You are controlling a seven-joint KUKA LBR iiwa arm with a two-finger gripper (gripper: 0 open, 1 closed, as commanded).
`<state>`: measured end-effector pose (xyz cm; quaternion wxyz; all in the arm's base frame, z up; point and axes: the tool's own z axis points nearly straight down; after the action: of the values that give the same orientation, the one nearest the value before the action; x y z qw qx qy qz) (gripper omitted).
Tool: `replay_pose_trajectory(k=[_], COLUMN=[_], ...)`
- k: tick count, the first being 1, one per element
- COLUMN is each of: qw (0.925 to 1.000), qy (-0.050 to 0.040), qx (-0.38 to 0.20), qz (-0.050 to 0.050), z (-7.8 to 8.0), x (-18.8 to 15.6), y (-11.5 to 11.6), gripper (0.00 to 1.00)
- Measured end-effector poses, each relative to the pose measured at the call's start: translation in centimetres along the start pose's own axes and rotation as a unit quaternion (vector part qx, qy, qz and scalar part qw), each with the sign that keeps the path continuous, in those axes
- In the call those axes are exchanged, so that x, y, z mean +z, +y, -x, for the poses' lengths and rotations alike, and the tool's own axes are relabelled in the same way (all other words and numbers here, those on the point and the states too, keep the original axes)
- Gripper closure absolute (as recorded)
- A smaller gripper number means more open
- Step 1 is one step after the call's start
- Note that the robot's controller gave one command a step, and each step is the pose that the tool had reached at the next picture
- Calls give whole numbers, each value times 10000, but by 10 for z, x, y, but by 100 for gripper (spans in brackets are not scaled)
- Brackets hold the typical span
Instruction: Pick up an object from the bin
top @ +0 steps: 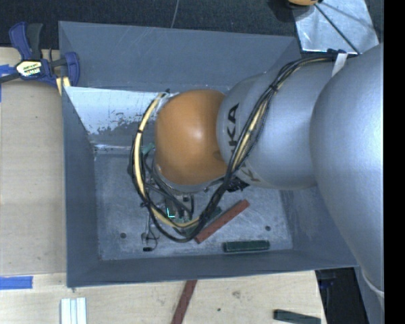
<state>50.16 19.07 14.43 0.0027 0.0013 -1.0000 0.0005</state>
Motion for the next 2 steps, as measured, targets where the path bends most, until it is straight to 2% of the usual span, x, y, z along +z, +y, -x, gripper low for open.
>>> replay_pose_trajectory(k=[1,2], qw=[10000,9886], qy=[-37,-68], qx=[15,-1502], qz=[11,14], z=[2,18], x=[-4,41], y=[0,-47], gripper=[0,0])
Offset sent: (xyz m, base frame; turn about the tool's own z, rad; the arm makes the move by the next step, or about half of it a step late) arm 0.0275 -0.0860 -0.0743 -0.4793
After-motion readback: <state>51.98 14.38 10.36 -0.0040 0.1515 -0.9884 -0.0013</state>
